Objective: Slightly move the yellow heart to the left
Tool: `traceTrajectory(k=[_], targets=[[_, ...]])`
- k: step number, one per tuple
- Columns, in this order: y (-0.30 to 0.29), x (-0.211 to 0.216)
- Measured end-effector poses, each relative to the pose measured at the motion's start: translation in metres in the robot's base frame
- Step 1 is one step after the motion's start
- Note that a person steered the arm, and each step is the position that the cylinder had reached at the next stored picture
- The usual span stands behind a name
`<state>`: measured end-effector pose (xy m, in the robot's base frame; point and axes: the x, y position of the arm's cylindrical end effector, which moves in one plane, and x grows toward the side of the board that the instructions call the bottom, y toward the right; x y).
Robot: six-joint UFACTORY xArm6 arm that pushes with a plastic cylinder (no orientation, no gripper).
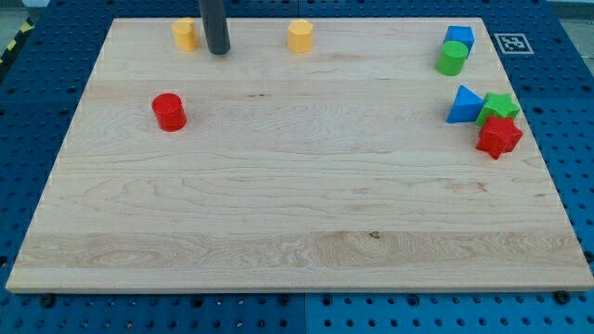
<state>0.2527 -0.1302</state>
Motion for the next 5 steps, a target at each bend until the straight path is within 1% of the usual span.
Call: traceTrajectory(k=[1, 2, 5], targets=[[-0.022, -0.009], [-0.038, -0.01], [-0.038, -0.012]])
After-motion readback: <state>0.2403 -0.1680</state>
